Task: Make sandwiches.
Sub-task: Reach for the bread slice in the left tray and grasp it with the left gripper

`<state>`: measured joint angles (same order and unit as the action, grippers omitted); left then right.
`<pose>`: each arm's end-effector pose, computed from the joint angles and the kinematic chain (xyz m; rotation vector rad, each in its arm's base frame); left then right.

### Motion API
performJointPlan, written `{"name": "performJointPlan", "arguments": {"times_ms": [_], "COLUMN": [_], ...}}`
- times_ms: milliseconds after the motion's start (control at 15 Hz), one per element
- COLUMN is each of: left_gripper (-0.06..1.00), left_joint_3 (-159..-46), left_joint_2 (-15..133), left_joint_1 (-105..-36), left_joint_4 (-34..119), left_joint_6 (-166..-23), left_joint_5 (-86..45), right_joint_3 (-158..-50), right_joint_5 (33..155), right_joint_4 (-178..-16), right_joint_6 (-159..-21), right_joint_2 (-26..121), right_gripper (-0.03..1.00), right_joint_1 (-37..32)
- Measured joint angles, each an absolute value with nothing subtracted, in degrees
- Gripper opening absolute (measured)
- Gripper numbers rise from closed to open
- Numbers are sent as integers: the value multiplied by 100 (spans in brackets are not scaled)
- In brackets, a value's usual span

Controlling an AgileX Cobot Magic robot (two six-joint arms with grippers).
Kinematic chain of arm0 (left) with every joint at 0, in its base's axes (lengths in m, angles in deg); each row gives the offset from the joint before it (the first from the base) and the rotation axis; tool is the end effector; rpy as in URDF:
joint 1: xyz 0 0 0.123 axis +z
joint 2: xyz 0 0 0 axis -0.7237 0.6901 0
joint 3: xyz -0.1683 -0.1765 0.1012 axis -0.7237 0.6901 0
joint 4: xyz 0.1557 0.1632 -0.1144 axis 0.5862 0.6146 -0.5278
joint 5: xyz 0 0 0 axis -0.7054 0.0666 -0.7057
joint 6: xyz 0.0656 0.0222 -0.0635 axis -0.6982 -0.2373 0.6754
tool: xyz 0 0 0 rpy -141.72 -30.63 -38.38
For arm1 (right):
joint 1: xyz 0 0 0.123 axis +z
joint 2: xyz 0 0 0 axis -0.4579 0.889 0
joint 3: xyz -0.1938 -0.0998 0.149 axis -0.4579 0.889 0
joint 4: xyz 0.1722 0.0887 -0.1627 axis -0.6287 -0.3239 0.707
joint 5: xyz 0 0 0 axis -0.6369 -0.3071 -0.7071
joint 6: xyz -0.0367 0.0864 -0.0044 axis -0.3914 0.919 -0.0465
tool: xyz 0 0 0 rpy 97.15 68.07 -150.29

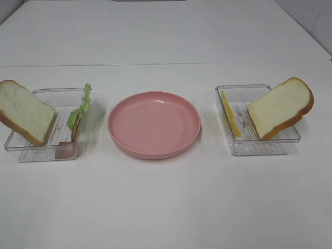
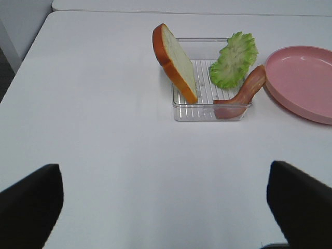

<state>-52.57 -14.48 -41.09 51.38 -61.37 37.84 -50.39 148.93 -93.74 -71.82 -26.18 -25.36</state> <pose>0.0160 -0.0056 0.2807 -0.0730 2.0365 -0.0338 0.0210 0.0077 0.2613 -0.1325 2.1263 0.0703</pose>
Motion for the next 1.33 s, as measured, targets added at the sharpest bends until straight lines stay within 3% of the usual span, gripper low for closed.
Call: {"name": "performJointPlan", "arguments": {"times_ms": [200, 400, 667, 1333], "left_gripper": [99, 99, 99, 99], "left_joint_3": [-5297, -5945, -7852, -11302], "left_joint_2": [-1230, 185, 3709, 8470], "left_joint_1": [-4109, -4109, -4109, -4109], "left_joint_4": [5218, 5218, 5281, 5310], "left_joint_6": [-6183, -6194, -6194, -6527], "left_joint_5": [3790, 4105, 4535, 4523], "right_joint_3": [-5039, -5039, -5039, -5039], "right_joint_5": [14893, 14893, 14893, 14893], "right_joint_4": [-9374, -9374, -9374, -9374], "right_joint_6": [-7182, -7182, -7182, -7182], "right_joint_2": [-2618, -2618, -2618, -2618], "right_gripper": [80, 80, 80, 80], "right_joint_1": [-2536, -2536, -2536, -2536]}}
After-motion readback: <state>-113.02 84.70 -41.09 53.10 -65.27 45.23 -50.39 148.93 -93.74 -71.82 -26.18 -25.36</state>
